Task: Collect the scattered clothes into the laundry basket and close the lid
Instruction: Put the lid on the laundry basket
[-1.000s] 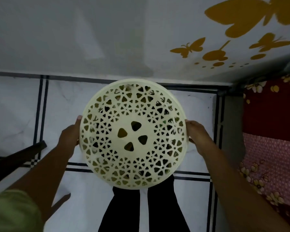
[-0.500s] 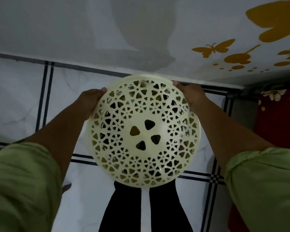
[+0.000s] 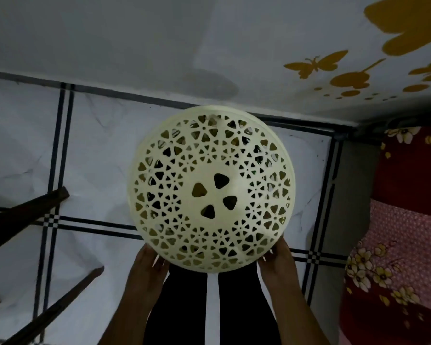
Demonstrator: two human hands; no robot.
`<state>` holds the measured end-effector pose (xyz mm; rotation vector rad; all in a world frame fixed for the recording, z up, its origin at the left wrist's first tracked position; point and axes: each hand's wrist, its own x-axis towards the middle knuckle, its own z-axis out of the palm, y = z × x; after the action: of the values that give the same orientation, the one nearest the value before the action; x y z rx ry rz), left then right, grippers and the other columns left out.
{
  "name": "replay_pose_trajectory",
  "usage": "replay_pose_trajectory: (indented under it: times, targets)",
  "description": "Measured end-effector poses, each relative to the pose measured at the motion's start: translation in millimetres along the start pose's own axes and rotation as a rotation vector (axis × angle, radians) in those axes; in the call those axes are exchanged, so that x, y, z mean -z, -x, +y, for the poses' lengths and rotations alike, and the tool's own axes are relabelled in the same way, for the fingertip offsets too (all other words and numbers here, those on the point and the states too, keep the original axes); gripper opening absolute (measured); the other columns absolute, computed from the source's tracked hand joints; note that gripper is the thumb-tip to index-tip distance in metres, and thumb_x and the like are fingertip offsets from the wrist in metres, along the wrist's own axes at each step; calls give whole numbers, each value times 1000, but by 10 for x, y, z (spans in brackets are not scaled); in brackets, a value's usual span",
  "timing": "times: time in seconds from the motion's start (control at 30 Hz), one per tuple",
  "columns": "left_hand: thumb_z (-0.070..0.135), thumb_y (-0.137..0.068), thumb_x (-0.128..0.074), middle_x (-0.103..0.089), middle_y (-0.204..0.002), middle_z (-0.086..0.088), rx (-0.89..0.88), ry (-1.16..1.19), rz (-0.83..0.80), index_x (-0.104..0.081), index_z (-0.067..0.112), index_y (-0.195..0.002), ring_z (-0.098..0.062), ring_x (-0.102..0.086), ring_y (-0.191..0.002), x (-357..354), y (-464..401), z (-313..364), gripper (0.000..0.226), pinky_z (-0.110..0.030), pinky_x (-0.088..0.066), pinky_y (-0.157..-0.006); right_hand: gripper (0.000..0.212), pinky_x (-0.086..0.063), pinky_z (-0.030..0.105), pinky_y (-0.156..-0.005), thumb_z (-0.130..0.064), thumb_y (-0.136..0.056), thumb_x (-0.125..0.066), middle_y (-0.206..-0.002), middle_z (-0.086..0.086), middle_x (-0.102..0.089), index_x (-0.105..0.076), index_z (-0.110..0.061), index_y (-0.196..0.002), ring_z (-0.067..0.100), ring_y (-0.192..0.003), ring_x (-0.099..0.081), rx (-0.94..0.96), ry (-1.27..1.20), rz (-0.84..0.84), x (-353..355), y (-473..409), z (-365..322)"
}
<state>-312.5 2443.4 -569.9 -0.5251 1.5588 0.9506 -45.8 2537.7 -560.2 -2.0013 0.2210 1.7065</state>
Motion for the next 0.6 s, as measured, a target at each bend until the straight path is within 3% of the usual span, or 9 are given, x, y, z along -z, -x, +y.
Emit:
replay_pose_trajectory:
  times: [0.1,0.17,0.27,0.33,0.47,0.6]
  targets:
    - [18,-96,-47,-63,-129,-8,-36,32,5,-52,12,-132,-23,-61,-115,-185,59,-74,37,-36,-56,-88,31,-58,26,-76,-6,-97,-50,-120,7,-67,-63,-18,-122,19,-106,-64,10,-28,22,-20,-27,135]
    - [17,-96,-49,-65,-123,-8,-43,31,38,-51,12,-132,-23,-62,-109,-211,89,-11,36,-35,-57,-86,30,-57,26,-84,-6,-95,-52,-120,4,-66,-63,-21,-119,24,-113,-62,-66,-83,-13,-11,-67,121]
    - [16,-96,-50,-65,-110,-6,-34,-61,63,-55,16,-120,-24,-59,-107,-179,158,130,25,-37,-53,-85,22,-54,35,-90,-13,-94,-56,-119,8,-67,-65,-17,-114,28,-110,-62,-15,85,4,62,-45,-19]
    - [27,-97,-48,-64,-109,-6,-26,-77,81,-56,17,-116,-28,-56,-114,-172,141,315,24,-39,-50,-86,27,-54,39,-87,-18,-93,-55,-122,9,-67,-65,-13,-118,25,-105,-63,39,140,-21,72,19,-245]
    - [67,-90,-26,-57,-131,-4,-107,-5,90,-47,18,-136,-27,-52,-122,-423,4,959,71,-47,-44,-95,31,-50,39,-85,-37,-92,-55,-109,2,-69,-66,-21,-115,25,-110,-60,195,247,-57,-195,-25,-851]
    - [85,-74,-22,-56,-123,-11,-89,-29,0,-48,13,-136,-30,-55,-107,-863,20,1423,99,-52,-41,-103,81,-48,45,-96,-80,-76,-45,-117,6,-64,-57,-20,-128,25,-108,-59,130,458,46,-546,-41,-1225]
